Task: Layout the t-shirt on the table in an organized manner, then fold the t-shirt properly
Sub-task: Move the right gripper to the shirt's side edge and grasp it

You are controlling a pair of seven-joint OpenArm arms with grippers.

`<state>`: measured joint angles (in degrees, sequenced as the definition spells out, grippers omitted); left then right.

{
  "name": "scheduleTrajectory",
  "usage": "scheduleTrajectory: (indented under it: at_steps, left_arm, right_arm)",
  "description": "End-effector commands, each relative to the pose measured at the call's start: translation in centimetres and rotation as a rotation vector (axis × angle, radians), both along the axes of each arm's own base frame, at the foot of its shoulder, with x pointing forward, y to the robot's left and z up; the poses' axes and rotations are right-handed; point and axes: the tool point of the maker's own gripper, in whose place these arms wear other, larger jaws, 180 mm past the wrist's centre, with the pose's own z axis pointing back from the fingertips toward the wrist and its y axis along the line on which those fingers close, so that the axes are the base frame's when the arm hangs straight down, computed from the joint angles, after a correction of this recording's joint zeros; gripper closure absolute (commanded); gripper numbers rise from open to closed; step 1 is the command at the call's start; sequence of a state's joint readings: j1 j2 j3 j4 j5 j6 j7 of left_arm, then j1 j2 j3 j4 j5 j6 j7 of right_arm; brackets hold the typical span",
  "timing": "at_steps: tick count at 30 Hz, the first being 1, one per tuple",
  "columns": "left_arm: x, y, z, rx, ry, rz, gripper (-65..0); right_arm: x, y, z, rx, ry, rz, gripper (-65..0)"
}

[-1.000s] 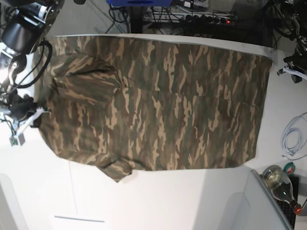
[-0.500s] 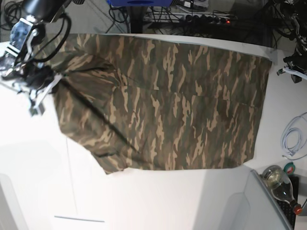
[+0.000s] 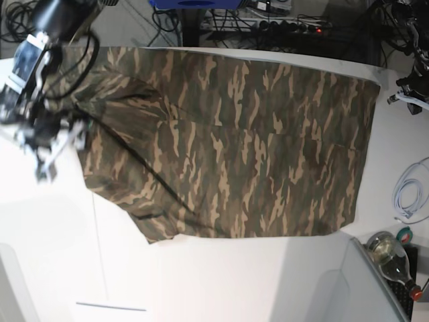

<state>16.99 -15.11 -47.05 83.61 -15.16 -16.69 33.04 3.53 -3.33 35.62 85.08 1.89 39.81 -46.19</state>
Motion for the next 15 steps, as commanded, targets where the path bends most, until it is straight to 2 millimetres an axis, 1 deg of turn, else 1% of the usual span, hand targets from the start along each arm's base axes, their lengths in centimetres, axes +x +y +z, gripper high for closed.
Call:
scheduleTrajectory:
  at_steps: [1,4,6,9,11,13,14,15]
  left_arm:
    - [0.6,0.8,1.5,0.036,-0.035,-0.006,0.0]
    - [0.6,0.9,1.5,0.037,-0.034,-0.005,0.0]
    - [0.6,0.9,1.5,0.037,-0.034,-0.005,0.0]
    - [0.4,1.0,1.5,0.039,-0.031,-0.004,0.0]
    - [0.0,1.0,1.3,0.039,-0.019,-0.005,0.0]
    - [0.0,1.0,1.3,0.039,-0.019,-0.005,0.0]
    - [0.0,1.0,1.3,0.039,-0.019,-0.005,0.0]
    - [0.0,1.0,1.3,0.039,-0.019,-0.005,0.0]
  right_arm:
    - [2.0,-0.3,0.9,0.010,-0.036,0.008,-43.8]
    - [4.5,-0.3,-0.4,0.077,0.002,0.012,-43.8]
    - [5.5,-0.8,-1.5,0.115,0.039,0.012,-43.8]
    - [7.0,-0.5,-2.7,0.191,0.026,-0.004,-44.0]
    - [7.4,-0.5,-3.4,0.226,0.011,-0.017,-44.3]
    - [7.1,-0.4,-4.4,0.257,0.021,-0.031,-44.1]
    - [7.1,0.0,-4.7,0.275,0.024,-0.033,-44.1]
    - [7.1,-0.2,-4.9,0.278,0.027,-0.037,-44.0]
